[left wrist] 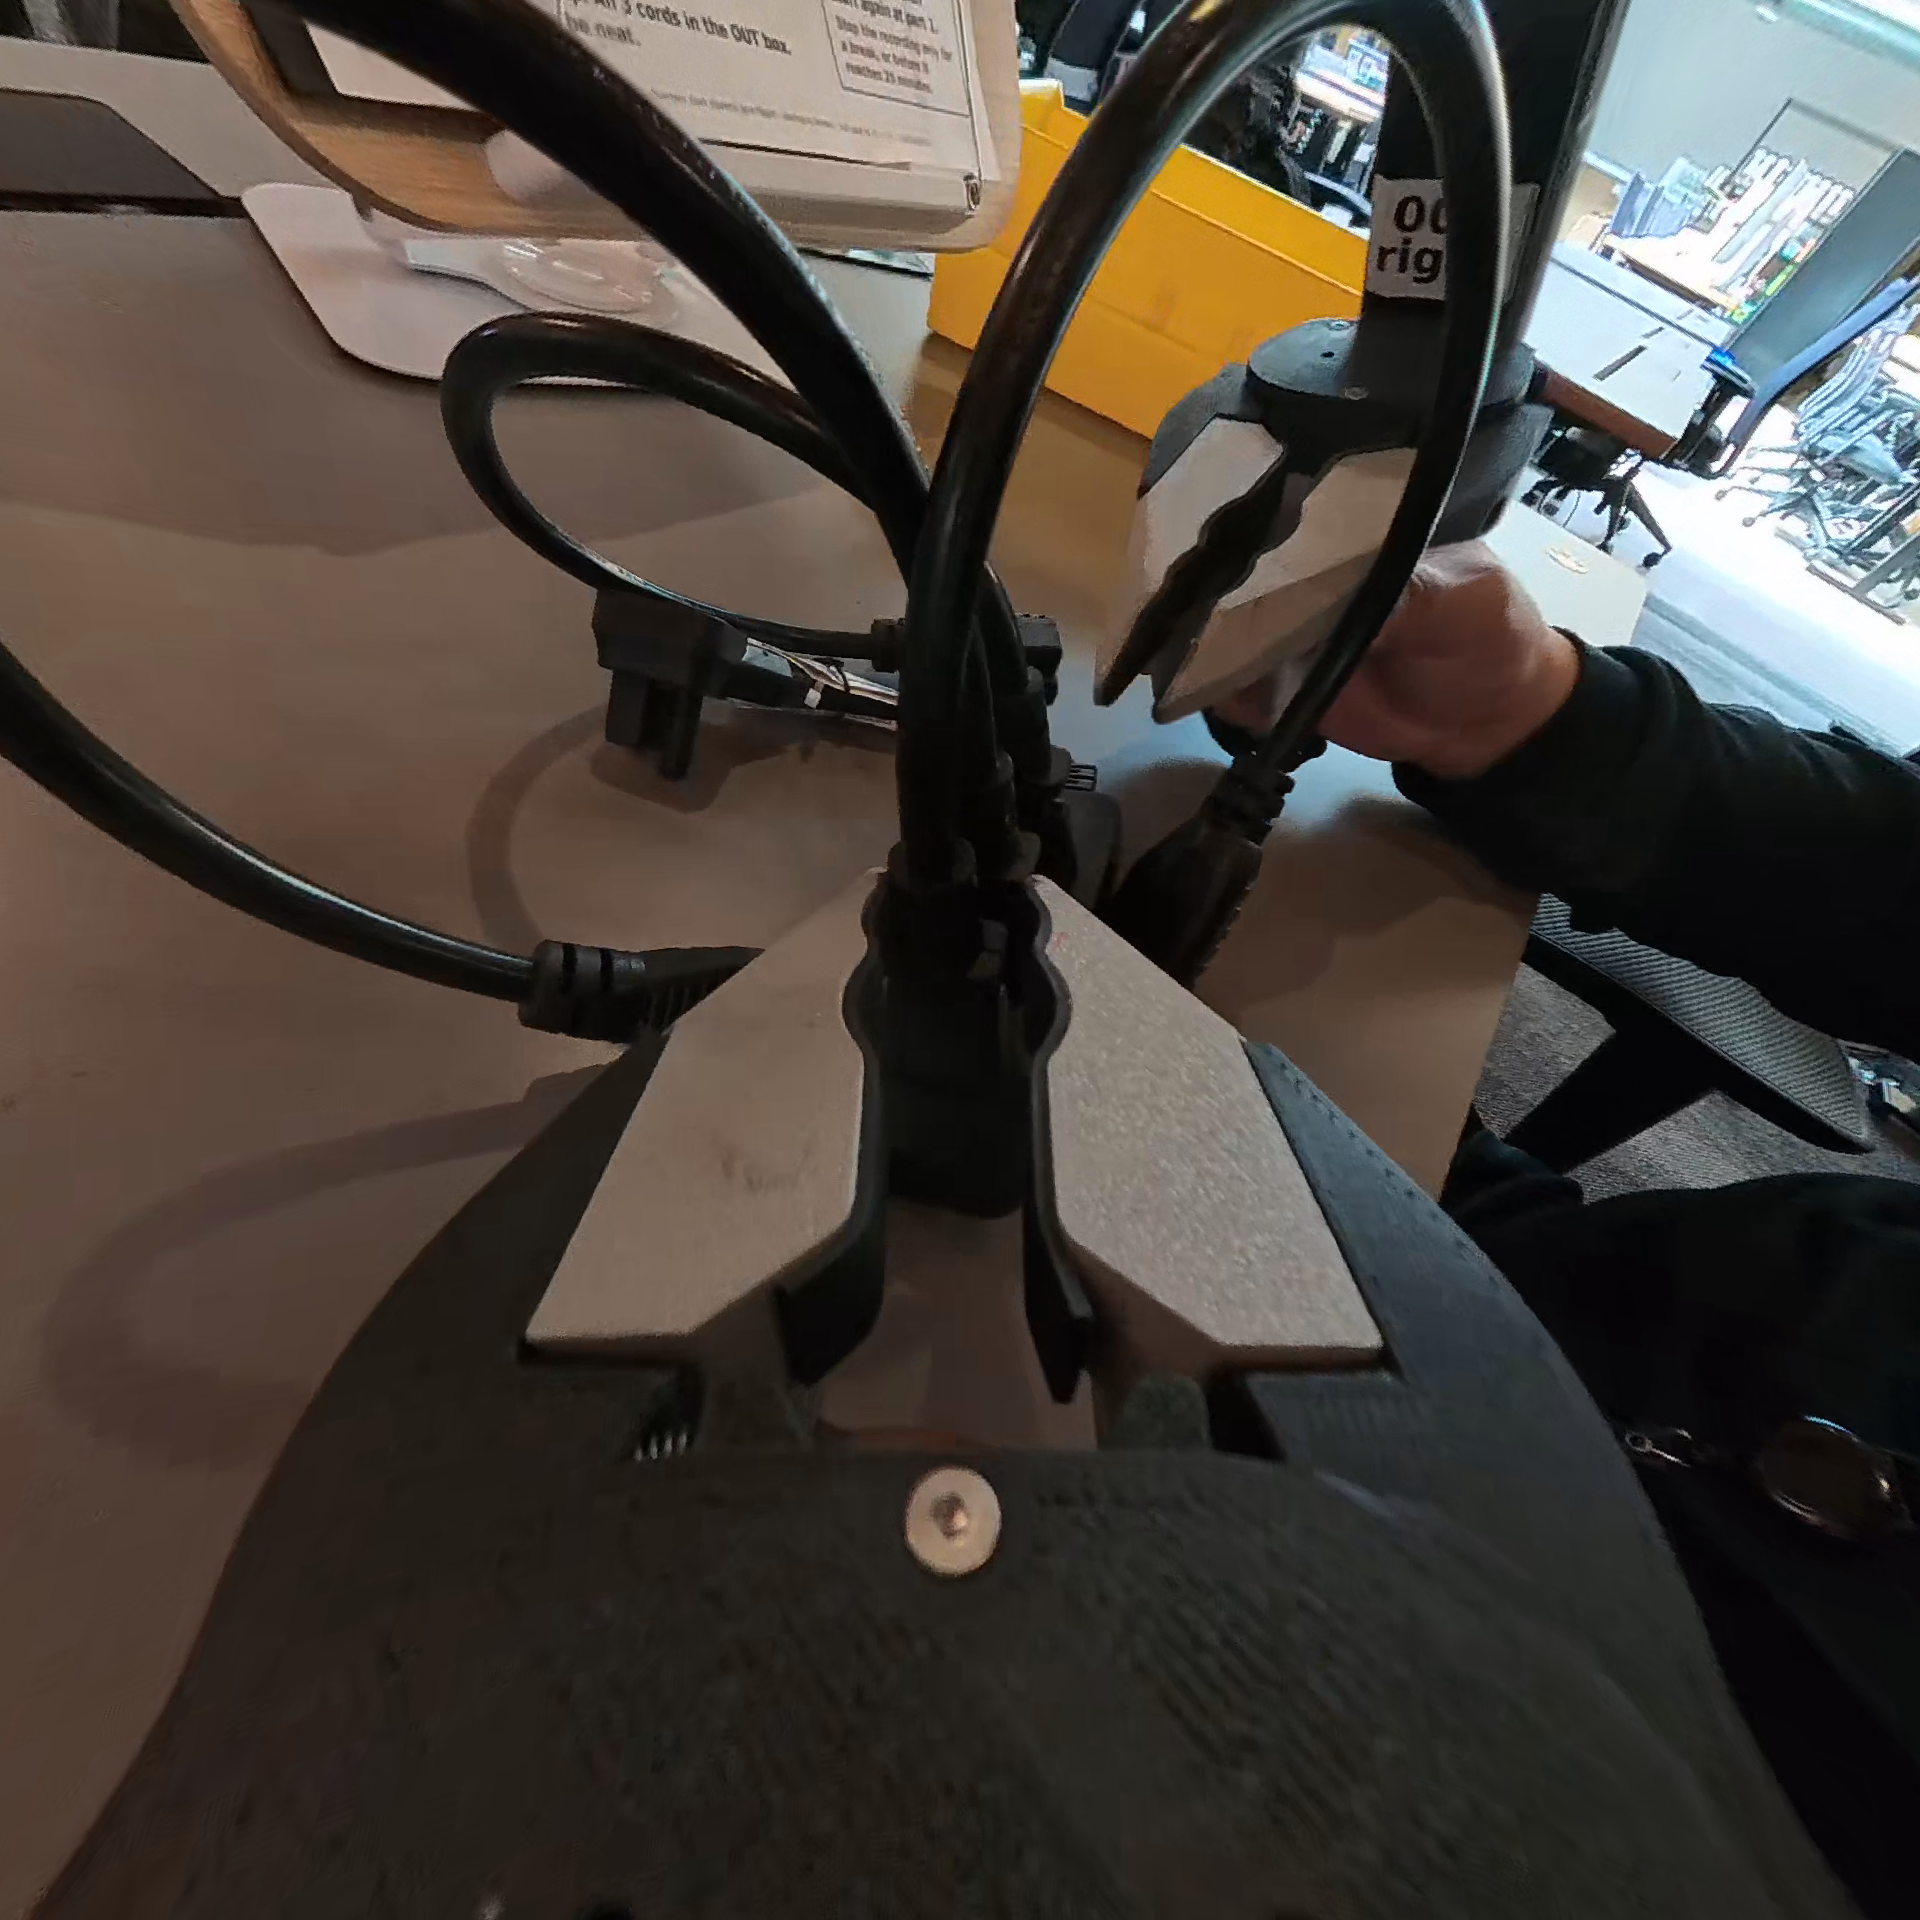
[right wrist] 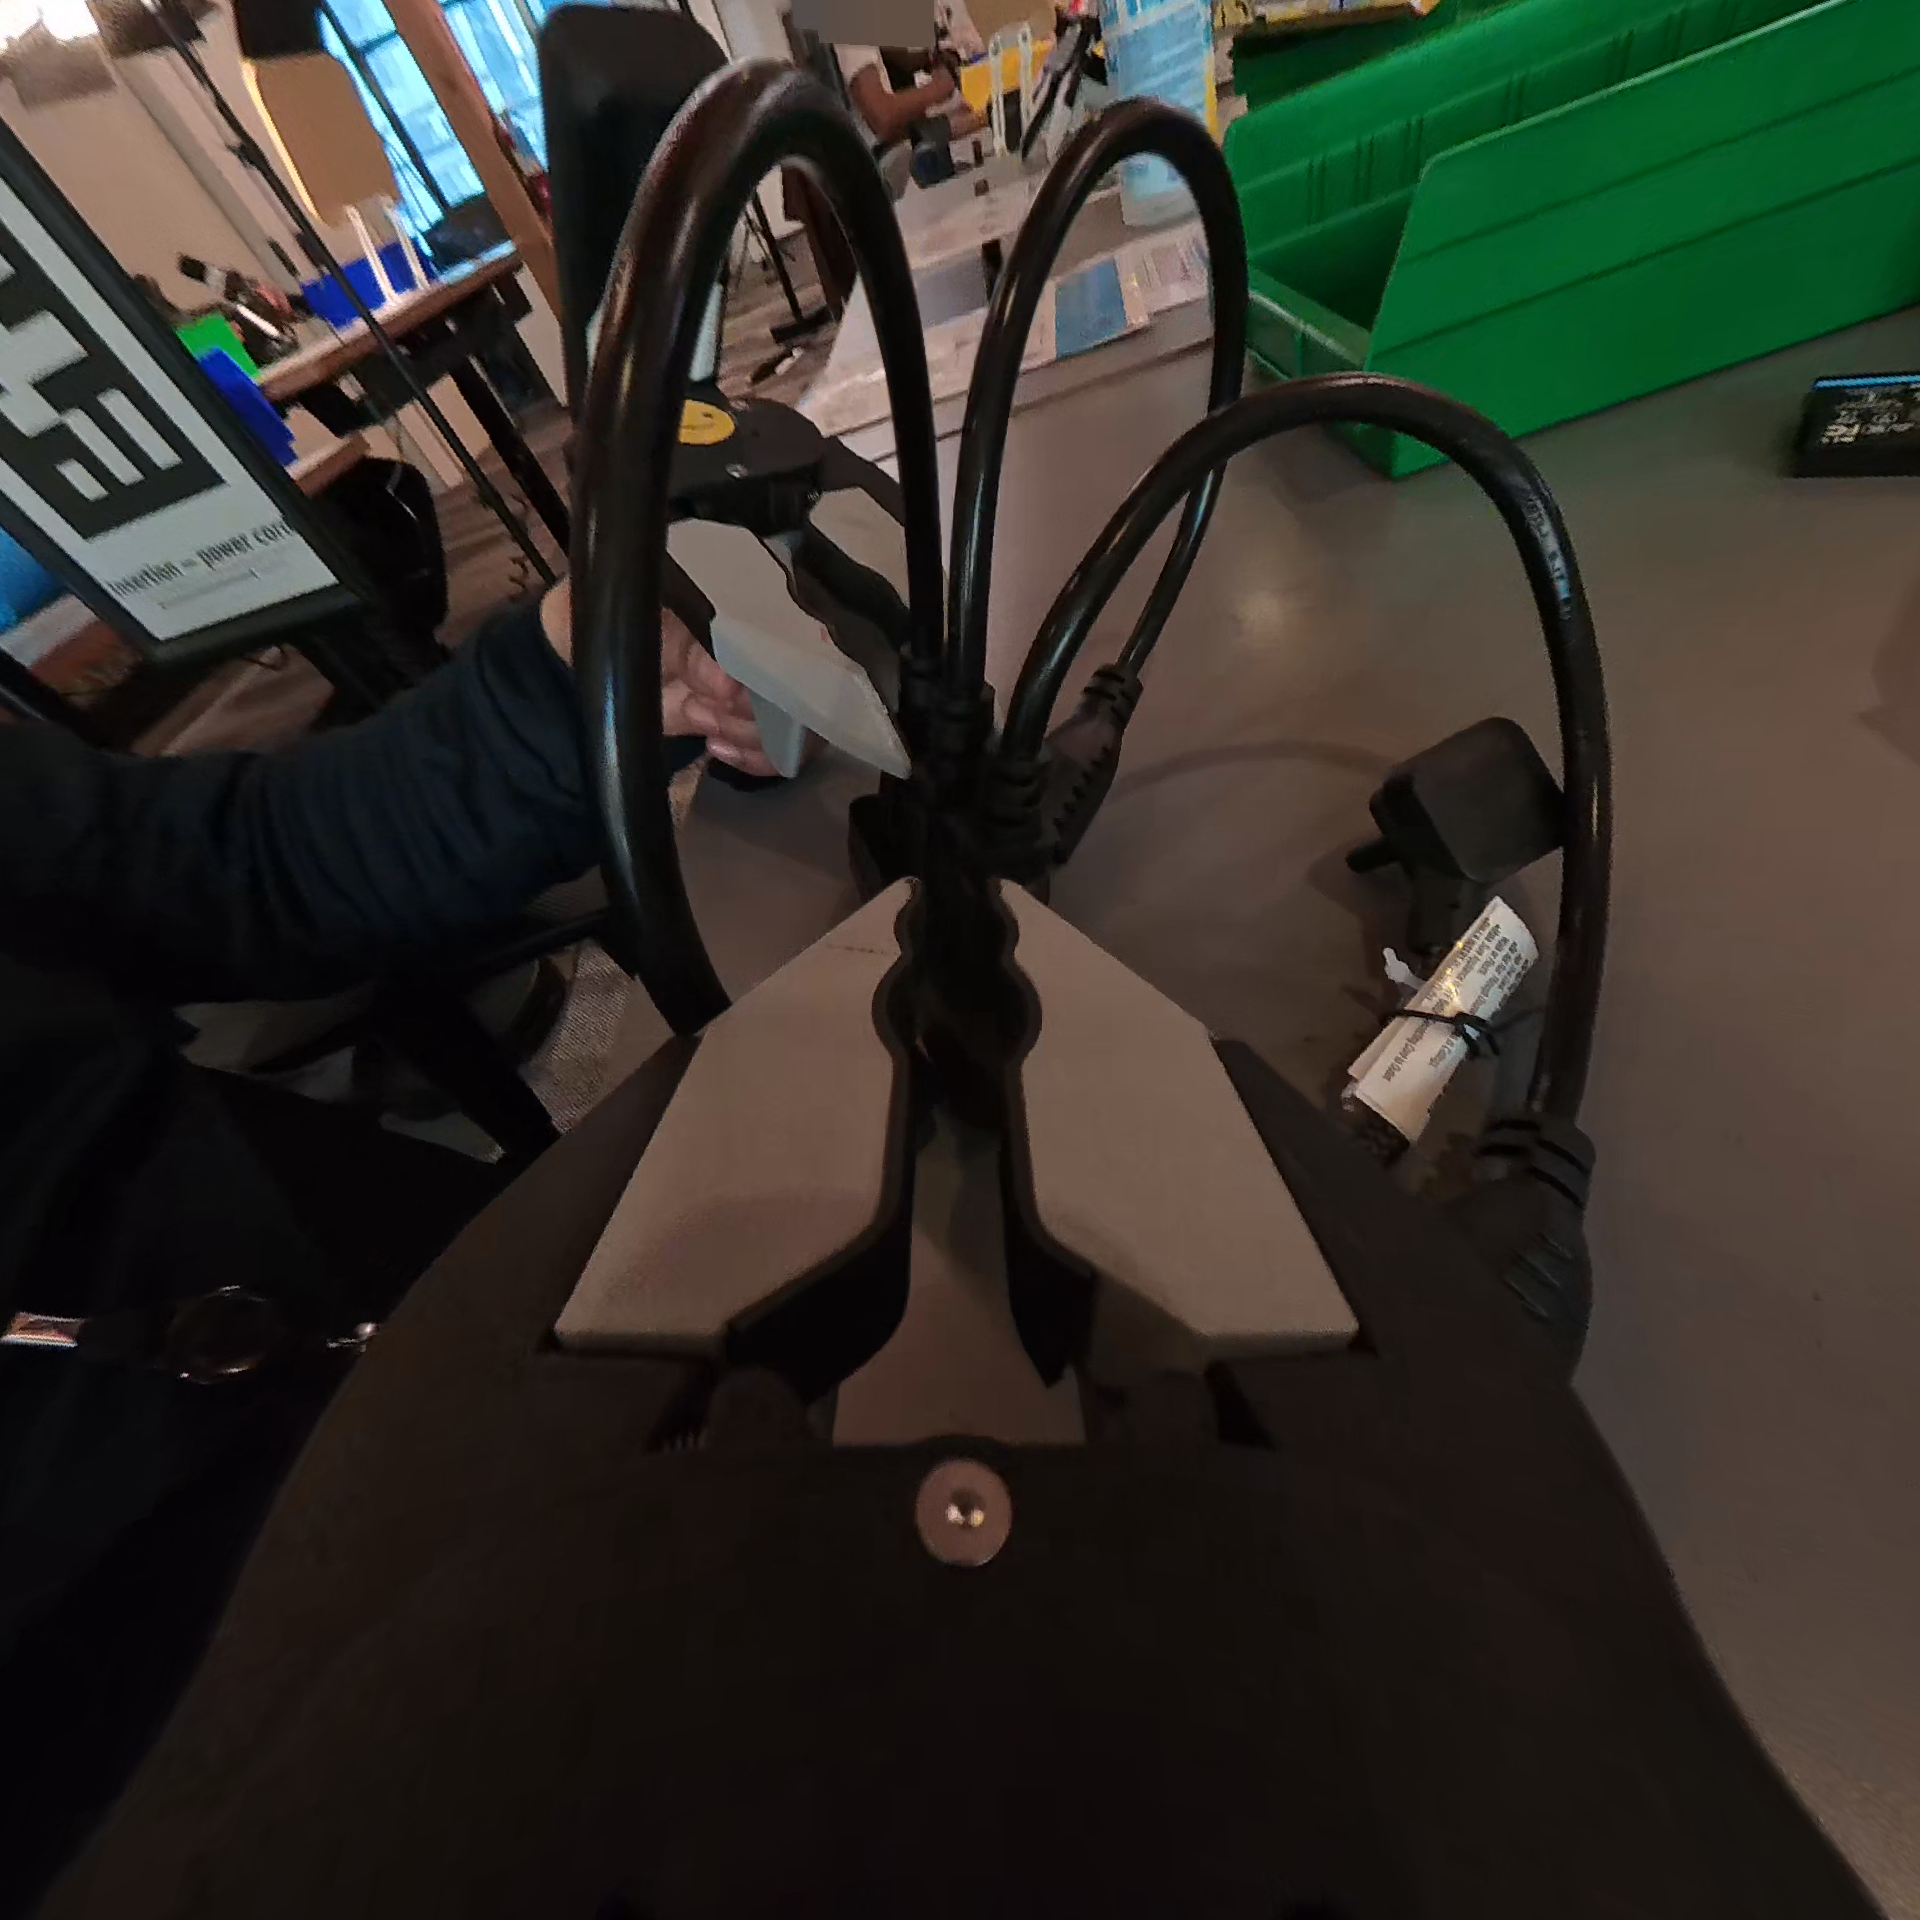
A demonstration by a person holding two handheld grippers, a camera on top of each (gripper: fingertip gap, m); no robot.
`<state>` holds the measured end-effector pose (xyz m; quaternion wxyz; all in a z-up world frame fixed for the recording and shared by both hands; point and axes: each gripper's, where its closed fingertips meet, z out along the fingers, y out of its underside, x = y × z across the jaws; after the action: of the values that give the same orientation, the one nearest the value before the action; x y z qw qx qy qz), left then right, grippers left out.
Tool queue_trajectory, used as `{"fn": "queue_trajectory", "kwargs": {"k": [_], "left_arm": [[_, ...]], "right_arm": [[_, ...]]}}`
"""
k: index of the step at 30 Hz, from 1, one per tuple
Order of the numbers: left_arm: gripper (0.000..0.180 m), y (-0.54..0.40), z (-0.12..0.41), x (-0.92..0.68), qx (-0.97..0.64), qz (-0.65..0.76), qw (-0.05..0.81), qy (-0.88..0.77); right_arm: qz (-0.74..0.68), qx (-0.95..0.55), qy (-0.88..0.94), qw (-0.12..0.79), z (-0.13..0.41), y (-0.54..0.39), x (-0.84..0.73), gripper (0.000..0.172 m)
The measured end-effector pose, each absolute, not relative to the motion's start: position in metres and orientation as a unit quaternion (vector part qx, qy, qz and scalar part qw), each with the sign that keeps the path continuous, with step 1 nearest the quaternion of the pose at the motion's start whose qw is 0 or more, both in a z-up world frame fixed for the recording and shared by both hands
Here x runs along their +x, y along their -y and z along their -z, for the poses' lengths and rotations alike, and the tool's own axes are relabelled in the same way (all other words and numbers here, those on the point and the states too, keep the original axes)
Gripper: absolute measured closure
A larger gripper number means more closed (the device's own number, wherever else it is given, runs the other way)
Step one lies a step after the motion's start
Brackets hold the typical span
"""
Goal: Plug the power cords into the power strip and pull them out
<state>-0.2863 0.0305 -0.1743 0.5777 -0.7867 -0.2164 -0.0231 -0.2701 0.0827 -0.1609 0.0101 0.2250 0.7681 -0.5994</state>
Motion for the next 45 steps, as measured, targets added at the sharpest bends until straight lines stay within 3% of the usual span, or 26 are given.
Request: {"fn": "queue_trajectory", "kwargs": {"k": [8,16,21,24,37,39,45], "left_arm": [[0.158,-0.022,0.179,-0.305,-0.78,-0.003,0.567,0.265],[0.158,-0.019,0.179,-0.309,-0.778,-0.012,0.566,0.272],[0.159,-0.019,0.18,-0.309,-0.777,-0.011,0.567,0.273],[0.159,-0.019,0.18,-0.309,-0.777,-0.01,0.567,0.273],[0.159,-0.016,0.18,-0.316,-0.768,-0.01,0.569,0.293],[0.159,-0.016,0.18,-0.316,-0.769,-0.01,0.569,0.292],[0.159,-0.016,0.18,-0.316,-0.769,-0.007,0.569,0.292]], "right_arm": [[0.522,0.218,-0.821,-0.072,0.187,-0.081,-0.278,0.161],[0.469,0.151,-0.859,-0.137,0.198,-0.074,-0.271,0.145],[0.402,0.067,-0.884,-0.23,0.209,-0.071,-0.268,0.129],[0.368,0.02,-0.888,-0.274,0.218,-0.064,-0.265,0.109],[0.29,-0.086,-0.873,-0.383,0.212,-0.064,-0.276,0.119],[0.272,-0.089,-0.87,-0.401,0.212,-0.071,-0.282,0.135],[0.188,-0.118,-0.85,-0.479,0.22,-0.076,-0.304,0.146]]}}
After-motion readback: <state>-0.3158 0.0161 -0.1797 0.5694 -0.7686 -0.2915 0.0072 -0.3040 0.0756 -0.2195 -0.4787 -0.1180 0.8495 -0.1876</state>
